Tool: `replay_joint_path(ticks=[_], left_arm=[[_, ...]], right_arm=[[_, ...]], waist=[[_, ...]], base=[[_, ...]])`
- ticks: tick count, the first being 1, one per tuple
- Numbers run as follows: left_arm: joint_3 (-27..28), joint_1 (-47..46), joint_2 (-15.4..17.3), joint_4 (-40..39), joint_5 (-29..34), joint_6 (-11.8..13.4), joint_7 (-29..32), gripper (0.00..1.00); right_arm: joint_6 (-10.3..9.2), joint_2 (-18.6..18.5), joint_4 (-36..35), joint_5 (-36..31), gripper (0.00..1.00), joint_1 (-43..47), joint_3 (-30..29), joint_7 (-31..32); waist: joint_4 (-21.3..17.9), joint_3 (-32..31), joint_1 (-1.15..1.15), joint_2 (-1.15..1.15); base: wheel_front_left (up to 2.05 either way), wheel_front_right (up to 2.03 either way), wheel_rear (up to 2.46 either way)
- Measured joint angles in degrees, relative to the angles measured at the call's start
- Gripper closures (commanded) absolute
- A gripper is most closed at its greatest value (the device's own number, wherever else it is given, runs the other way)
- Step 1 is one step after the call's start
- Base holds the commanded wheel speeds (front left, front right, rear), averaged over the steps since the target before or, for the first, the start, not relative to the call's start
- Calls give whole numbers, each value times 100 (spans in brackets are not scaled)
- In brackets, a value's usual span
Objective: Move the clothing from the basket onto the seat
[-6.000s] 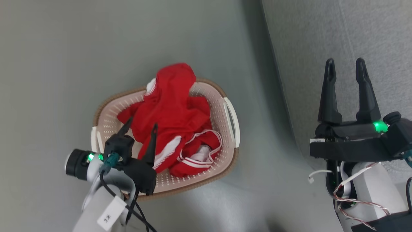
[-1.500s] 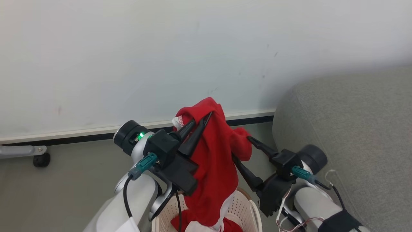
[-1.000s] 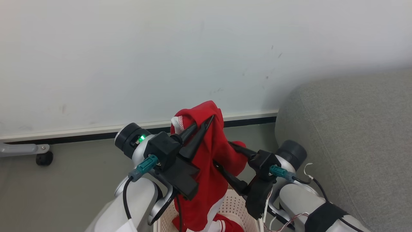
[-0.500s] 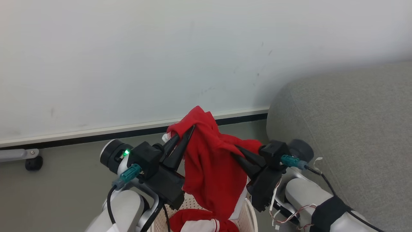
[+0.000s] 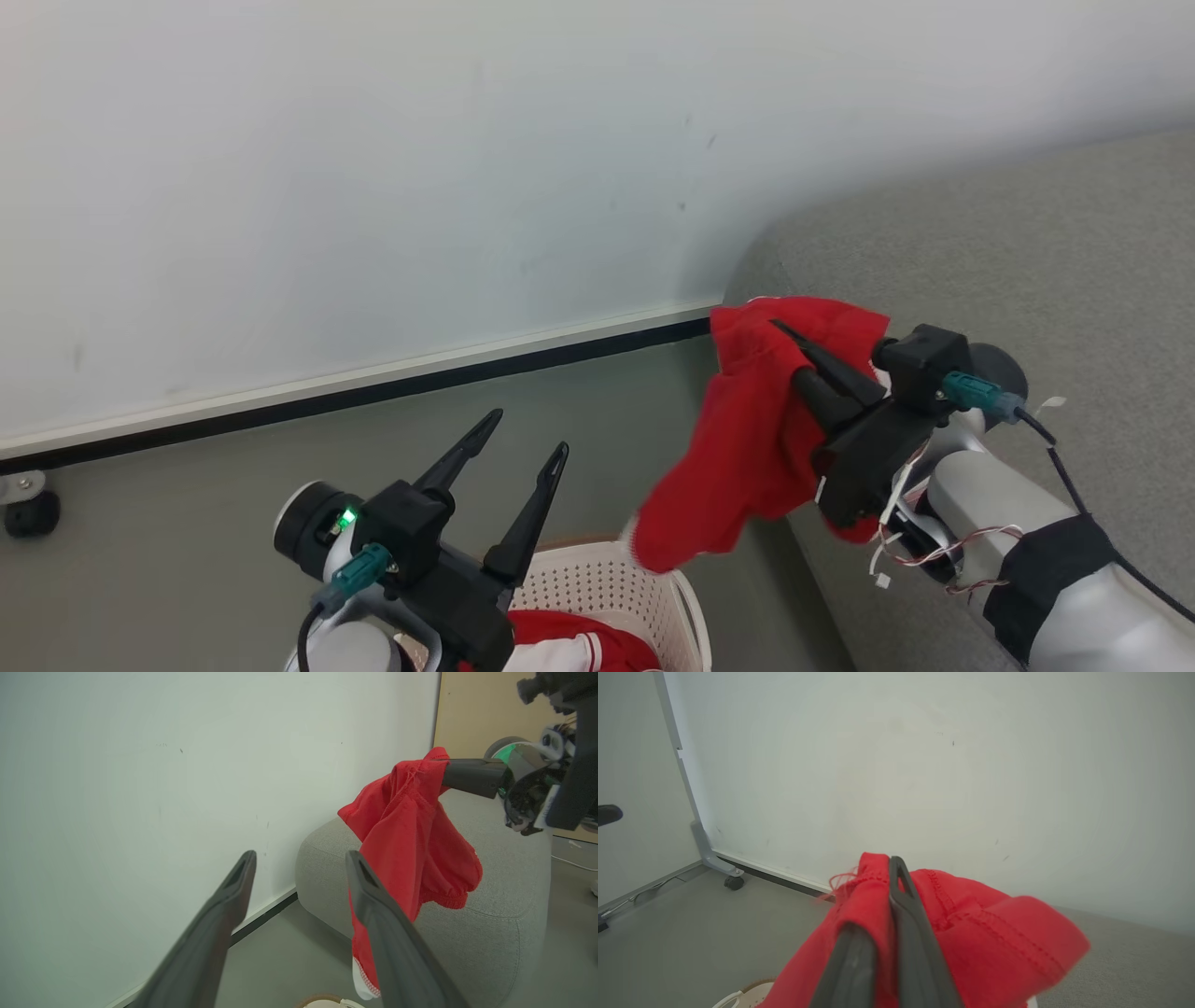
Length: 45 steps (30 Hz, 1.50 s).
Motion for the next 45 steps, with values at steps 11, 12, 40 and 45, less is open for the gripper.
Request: replay_joint_path(ticks=[11, 12, 40, 45], left_arm=[[-226, 567, -38, -163, -3, 7, -94, 0], [-243, 603, -55, -175, -4, 7, -94, 0], [-472, 532, -290, -289, 62, 107, -42, 0], [-444, 333, -238, -350, 114, 152, 29, 0]], right_arm=[[-91, -557, -337, 30, 100, 30, -355, -1], [-120, -599, -380, 30, 100, 44, -371, -1], [-319, -1012, -909, 208, 100, 259, -837, -24], [-313, -982, -779, 265, 100, -277, -1024, -24]], waist=[[-563, 21, 0, 0], [-628, 24, 0, 0], [-2072, 569, 0, 0], [-1989, 804, 0, 0]], base=[[0, 0, 0], [0, 0, 0], [0, 0, 0], [0, 0, 0]])
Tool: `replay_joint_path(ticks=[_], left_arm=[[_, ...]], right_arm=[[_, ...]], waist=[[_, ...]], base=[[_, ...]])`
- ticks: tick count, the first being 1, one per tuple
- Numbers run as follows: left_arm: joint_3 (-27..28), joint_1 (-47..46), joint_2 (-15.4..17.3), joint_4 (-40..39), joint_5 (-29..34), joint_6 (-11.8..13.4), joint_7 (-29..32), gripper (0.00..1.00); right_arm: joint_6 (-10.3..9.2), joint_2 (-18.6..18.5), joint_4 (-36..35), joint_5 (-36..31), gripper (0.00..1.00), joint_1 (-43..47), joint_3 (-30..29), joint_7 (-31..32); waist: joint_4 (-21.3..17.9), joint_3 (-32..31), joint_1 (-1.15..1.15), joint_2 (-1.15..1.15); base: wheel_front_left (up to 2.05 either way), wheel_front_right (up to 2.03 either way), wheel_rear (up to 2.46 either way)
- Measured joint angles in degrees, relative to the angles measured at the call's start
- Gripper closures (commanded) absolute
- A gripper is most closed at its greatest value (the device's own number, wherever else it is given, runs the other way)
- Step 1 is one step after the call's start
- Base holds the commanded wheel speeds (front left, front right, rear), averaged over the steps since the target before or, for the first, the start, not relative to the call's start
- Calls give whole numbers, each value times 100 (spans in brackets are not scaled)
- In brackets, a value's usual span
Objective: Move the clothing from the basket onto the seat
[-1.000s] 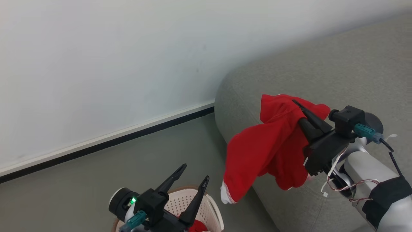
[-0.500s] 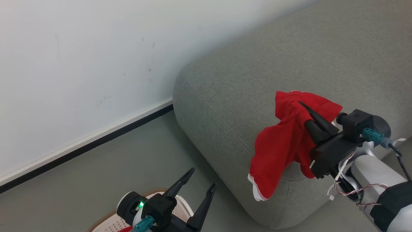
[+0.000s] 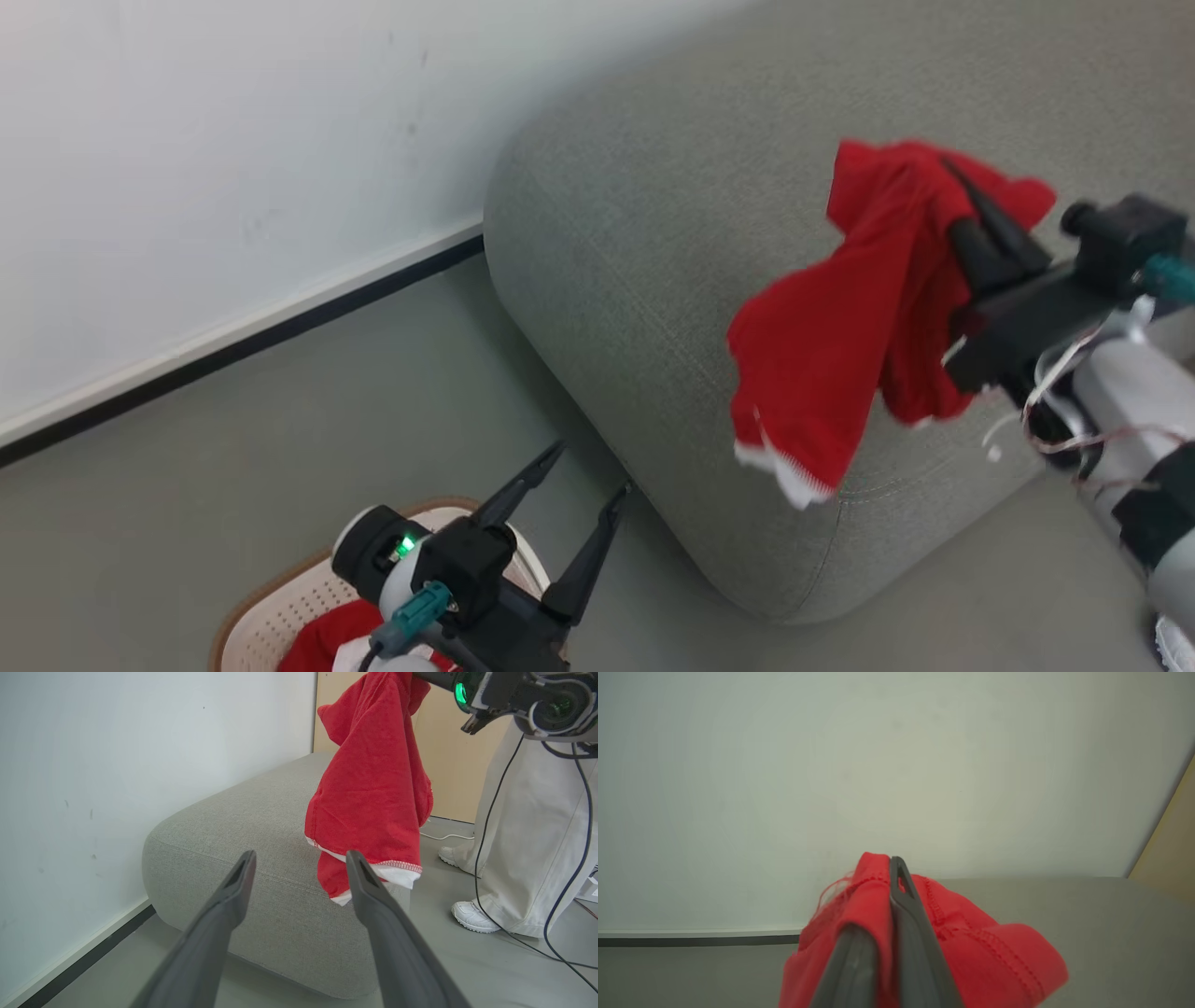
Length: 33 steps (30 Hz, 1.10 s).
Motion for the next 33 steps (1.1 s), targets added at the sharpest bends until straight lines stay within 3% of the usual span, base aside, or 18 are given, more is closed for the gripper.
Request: replay_joint_path(ticks=[6, 18, 26, 33], left_arm=[[116, -406, 98, -215, 89, 5, 133, 0], [181, -1012, 252, -719, 359, 23, 437, 0], [303, -1262, 474, -1162, 452, 48, 631, 0], [349, -1489, 583, -1488, 639, 69, 746, 0]], right_arm=[[59, -55, 430, -8, 100, -1038, -235, 1], [60, -524, 1307, 79, 100, -2670, -945, 40], [53, -722, 1733, 141, 100, -3263, -1118, 67], [-65, -988, 2126, 105, 100, -3603, -1293, 56]], waist=[[217, 403, 0, 0], [723, 1194, 1, 1], [1093, 1857, 1, 1], [1289, 2479, 1, 1]], base=[[0, 0, 0], [0, 0, 0], [0, 0, 0], [0, 0, 0]])
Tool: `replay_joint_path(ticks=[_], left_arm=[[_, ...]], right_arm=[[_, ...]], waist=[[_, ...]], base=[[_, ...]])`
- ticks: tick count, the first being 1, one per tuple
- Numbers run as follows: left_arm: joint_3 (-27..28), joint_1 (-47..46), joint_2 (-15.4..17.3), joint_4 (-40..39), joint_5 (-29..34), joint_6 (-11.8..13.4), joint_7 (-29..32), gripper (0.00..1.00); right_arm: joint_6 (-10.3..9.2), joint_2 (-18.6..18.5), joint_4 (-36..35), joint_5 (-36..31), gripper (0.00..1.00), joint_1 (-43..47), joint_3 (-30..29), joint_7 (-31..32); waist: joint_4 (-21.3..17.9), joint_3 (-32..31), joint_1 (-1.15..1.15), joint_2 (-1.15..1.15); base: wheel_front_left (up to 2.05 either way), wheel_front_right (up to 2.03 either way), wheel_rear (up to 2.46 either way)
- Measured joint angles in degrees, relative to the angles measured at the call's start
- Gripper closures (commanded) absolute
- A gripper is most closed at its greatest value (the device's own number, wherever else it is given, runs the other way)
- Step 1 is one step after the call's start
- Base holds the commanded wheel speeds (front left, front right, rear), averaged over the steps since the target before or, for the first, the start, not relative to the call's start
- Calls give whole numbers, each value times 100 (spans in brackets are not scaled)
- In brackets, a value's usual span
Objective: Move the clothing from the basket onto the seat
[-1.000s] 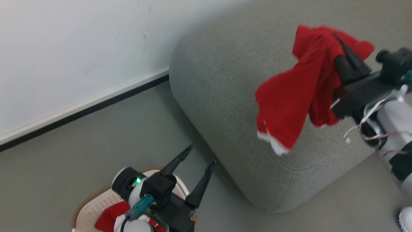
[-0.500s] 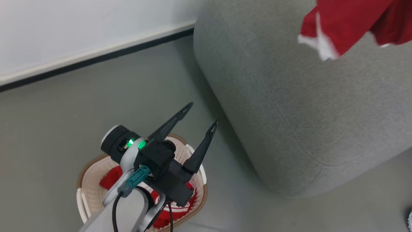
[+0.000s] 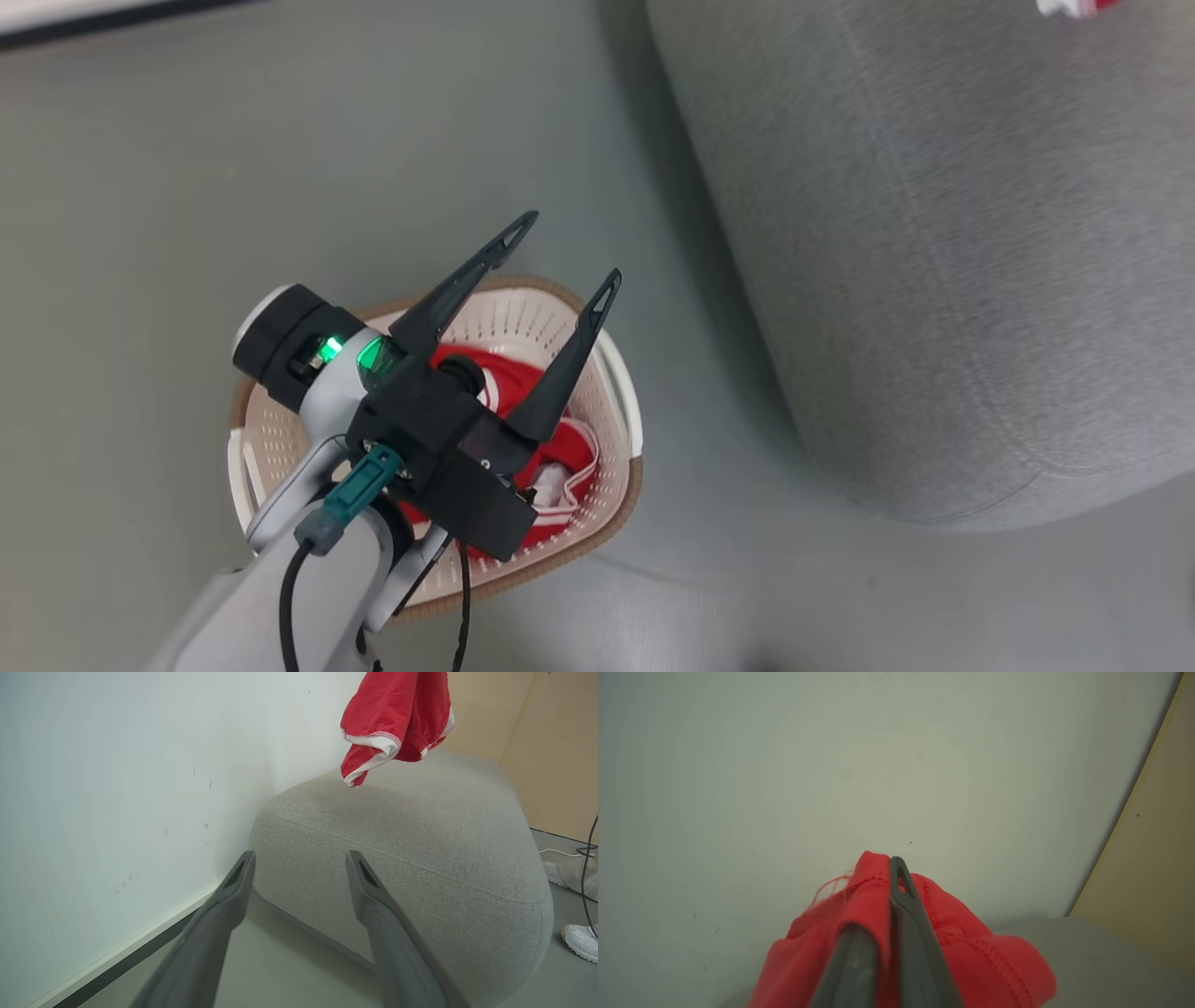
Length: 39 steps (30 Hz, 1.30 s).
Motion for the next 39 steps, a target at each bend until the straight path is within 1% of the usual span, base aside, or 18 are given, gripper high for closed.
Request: replay_joint_path(ticks=[5, 7, 14, 20, 23, 24, 26, 27, 28, 32, 39], left_arm=[[8, -54, 18, -74, 26, 3, 75, 0], [5, -98, 19, -98, 54, 3, 114, 0], [-9, -166, 21, -100, 74, 2, 148, 0], [-30, -182, 20, -60, 79, 1, 169, 0], [-13, -179, 37, 18, 78, 3, 167, 0], [-7, -175, 48, 38, 78, 4, 166, 0], [3, -167, 60, 92, 77, 4, 163, 0], [3, -164, 60, 115, 76, 4, 155, 0], [7, -161, 59, 138, 69, 4, 129, 0], [42, -131, 58, 269, 31, 29, 38, 0], [92, 74, 16, 527, -71, 30, -160, 0]], right_arm=[[-45, 41, 363, -22, 100, 14, -12, -22], [-91, 110, 526, 3, 100, 44, -27, -23], [-119, 703, 1025, 79, 100, 535, 58, -24], [-25, 966, 1395, 171, 100, 719, 190, 31], [26, 1204, 1448, 152, 100, 718, 313, 34], [42, 1269, 1475, 125, 95, 718, 355, 33], [68, 1334, 1537, 40, 56, 718, 430, 32], [75, 1339, 1564, 26, 5, 719, 453, 31], [103, 1338, 1589, -2, 0, 719, 475, 30], [135, 1436, 1697, -60, 0, 762, 578, 26], [253, 1590, 1736, -204, 0, 1004, 793, 13]], waist=[[81, 374, 0, 0], [104, 494, -1, 0], [148, 749, 0, 0], [160, 793, -1, 0], [133, 776, -1, -1], [119, 765, -1, -1], [85, 735, -1, -1], [68, 716, -1, 0], [50, 694, -1, -1], [-31, 581, -2, -1], [-194, 280, -2, -2]], base=[[0, 0, 0], [0, 0, 0], [0, 0, 0], [0, 0, 0], [0, 0, 0], [0, 0, 0], [0, 0, 0], [0, 0, 0], [0, 0, 0], [0, 0, 0], [0, 0, 0]])
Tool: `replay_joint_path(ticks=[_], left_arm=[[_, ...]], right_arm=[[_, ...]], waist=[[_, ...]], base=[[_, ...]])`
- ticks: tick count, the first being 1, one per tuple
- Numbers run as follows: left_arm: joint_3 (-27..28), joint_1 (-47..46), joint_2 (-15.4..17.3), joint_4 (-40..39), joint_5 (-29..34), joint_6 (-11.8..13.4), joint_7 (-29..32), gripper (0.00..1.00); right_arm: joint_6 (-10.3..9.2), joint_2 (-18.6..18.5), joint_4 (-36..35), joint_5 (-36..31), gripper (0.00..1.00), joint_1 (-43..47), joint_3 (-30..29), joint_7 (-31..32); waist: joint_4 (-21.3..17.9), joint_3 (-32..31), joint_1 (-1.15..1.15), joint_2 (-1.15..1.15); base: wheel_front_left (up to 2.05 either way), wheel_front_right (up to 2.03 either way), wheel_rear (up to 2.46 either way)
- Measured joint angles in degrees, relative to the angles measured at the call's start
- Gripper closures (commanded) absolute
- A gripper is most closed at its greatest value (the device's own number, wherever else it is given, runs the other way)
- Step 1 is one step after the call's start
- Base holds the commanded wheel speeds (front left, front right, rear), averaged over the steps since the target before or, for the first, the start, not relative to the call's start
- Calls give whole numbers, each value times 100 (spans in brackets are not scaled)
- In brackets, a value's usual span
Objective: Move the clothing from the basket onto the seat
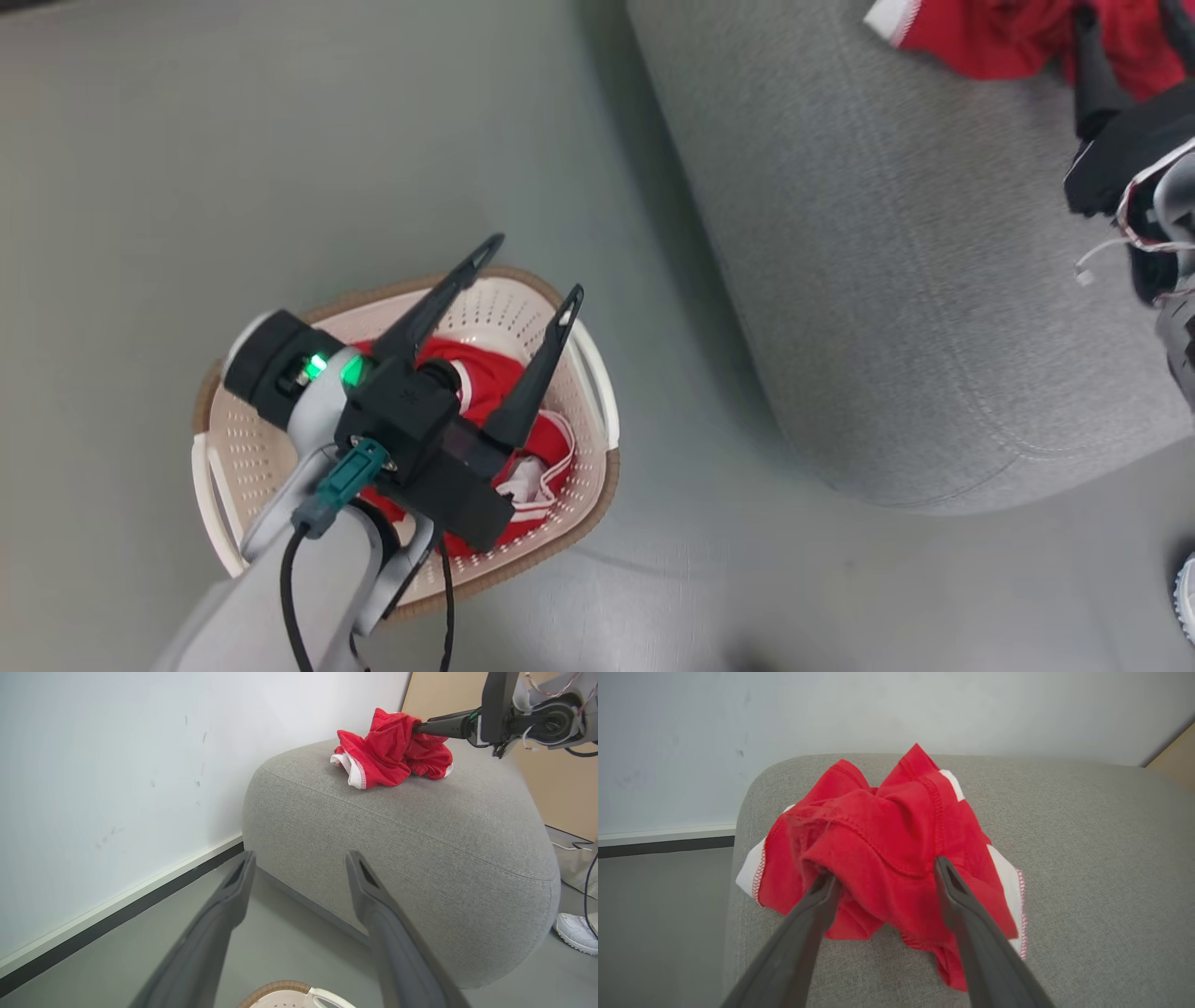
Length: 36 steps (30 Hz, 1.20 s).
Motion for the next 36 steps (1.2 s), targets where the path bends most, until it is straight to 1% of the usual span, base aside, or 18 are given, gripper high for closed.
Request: replay_joint_path(ticks=[5, 9, 12, 13, 17, 20, 23, 30, 34, 36], left_arm=[[-7, 52, -136, 255, -183, 0, -169, 0], [54, 208, -207, 432, -301, 7, -326, 0], [132, 358, -211, 561, -358, 58, -432, 0], [132, 358, -211, 561, -358, 58, -432, 0], [287, 519, -267, 748, -452, 166, -611, 0], [434, 745, -337, 944, -655, 263, -736, 0], [605, 916, -332, 1085, -716, 363, -818, 0], [1093, 1499, -191, 1222, -999, 597, -968, 0], [1417, 1947, -115, 1213, -1094, 713, -1012, 0], [1553, 2162, -78, 1195, -1118, 754, -1013, 0]], right_arm=[[43, 66, -5, -148, 0, 166, 159, -38], [69, 230, -82, -211, 0, 246, 290, -44], [97, 382, -194, -261, 0, 321, 358, -45], [97, 382, -194, -261, 0, 321, 358, -45], [118, 504, -265, -243, 0, 480, 355, -46], [118, 559, -397, -170, 0, 801, 282, -46], [118, 620, -522, -84, 0, 1054, 183, -46], [114, 742, -947, -88, 0, 1807, 153, -59], [33, 878, -1238, -154, 0, 2292, 207, -62], [-53, 899, -1397, -271, 0, 2510, 264, -63]], waist=[[-85, -312, 0, 0], [-111, -608, 0, -1], [-107, -843, 0, -1], [-107, -843, 0, -1], [-61, -1166, 0, -1], [36, -1486, -1, -1], [137, -1724, -1, -1], [415, -2278, 0, -1], [561, -2586, -1, -1], [624, -2729, -1, -1]], base=[[0, 0, 0], [0, 0, 0], [0, 0, 0], [0, 0, 0], [0, 0, 0], [0, 0, 0], [0, 0, 0], [0, 0, 0], [0, 0, 0], [0, 0, 0]])
